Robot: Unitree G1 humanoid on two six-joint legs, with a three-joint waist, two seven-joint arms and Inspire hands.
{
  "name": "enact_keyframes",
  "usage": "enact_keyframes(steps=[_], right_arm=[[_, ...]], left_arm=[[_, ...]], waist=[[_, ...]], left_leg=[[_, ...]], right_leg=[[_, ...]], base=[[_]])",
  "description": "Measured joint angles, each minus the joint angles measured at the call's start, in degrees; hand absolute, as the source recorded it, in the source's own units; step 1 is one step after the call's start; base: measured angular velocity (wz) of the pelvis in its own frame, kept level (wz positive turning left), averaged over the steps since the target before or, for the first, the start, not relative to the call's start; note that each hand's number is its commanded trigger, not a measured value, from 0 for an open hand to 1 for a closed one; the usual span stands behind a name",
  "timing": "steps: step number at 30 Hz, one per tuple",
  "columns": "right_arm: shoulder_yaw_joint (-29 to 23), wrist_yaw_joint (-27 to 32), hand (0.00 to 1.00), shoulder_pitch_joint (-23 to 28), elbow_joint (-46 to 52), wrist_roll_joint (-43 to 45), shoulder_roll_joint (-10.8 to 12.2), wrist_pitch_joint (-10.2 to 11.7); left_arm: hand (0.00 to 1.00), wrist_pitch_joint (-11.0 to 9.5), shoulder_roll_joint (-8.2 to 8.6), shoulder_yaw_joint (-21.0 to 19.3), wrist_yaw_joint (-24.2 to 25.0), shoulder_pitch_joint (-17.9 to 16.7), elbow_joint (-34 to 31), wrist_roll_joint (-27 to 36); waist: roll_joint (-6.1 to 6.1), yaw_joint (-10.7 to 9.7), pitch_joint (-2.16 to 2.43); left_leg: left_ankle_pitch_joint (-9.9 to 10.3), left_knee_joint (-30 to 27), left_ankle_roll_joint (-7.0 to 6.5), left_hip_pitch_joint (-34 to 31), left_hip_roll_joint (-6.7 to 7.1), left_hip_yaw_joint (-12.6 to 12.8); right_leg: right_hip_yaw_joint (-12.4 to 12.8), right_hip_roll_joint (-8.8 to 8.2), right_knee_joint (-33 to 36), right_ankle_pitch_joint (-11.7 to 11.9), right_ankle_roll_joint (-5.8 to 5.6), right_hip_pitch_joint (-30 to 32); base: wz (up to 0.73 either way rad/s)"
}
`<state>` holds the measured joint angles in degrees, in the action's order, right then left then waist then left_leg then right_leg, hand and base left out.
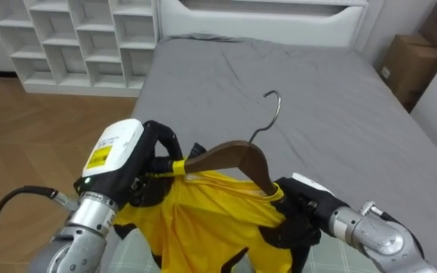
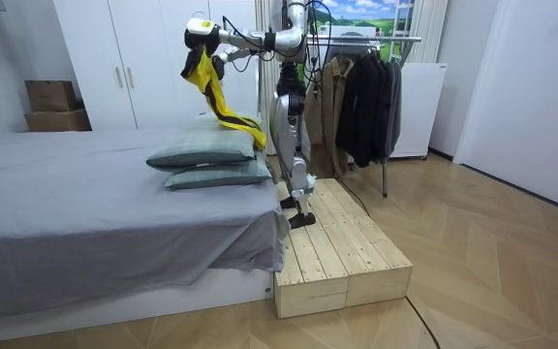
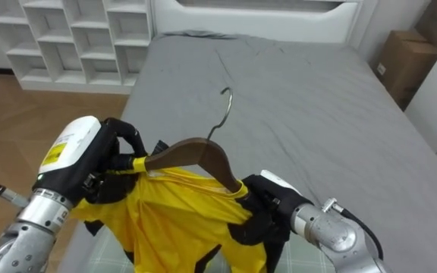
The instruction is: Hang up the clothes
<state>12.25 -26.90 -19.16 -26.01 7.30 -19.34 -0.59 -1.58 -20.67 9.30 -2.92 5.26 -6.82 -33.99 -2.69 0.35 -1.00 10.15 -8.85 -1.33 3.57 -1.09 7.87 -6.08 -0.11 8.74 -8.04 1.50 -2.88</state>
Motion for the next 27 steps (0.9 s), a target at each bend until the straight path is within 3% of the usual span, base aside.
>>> enact_keyframes(steps=[7,26,27], right_arm=[[0.02,-1.87,1.00,0.00,0.05,1.75,-0.66,0.22],[-0.07,-2.05,1.00,0.00,0.18,1.94,-0.86,0.44],[-0.07,-2.05,1.00,0.00,0.18,1.96,-0.86,0.44]], left_arm=[[1.00,-0.24,1.00,0.00,0.00,0.00,0.00,0.01],[1.00,-0.27,1.11,0.00,0.04,-0.01,0.09,0.05],[0.96,-0.22,1.11,0.00,0.10,-0.01,0.09,0.05]], waist=[[0.45,0.04,0.41],[0.41,-0.77,0.46],[0.41,-0.93,0.46]], left_leg=[[0.00,-0.53,0.00,0.02,-0.06,0.09],[0.00,-0.68,0.00,0.61,-0.15,0.93],[0.00,-0.66,0.00,0.60,-0.15,0.94]], right_leg=[[0.08,-0.09,0.29,0.01,0.01,-0.07],[1.12,-0.02,1.01,0.02,0.03,-0.20],[1.17,-0.03,1.01,0.02,0.03,-0.19]], base=[[0.00],[-0.02],[0.00]])
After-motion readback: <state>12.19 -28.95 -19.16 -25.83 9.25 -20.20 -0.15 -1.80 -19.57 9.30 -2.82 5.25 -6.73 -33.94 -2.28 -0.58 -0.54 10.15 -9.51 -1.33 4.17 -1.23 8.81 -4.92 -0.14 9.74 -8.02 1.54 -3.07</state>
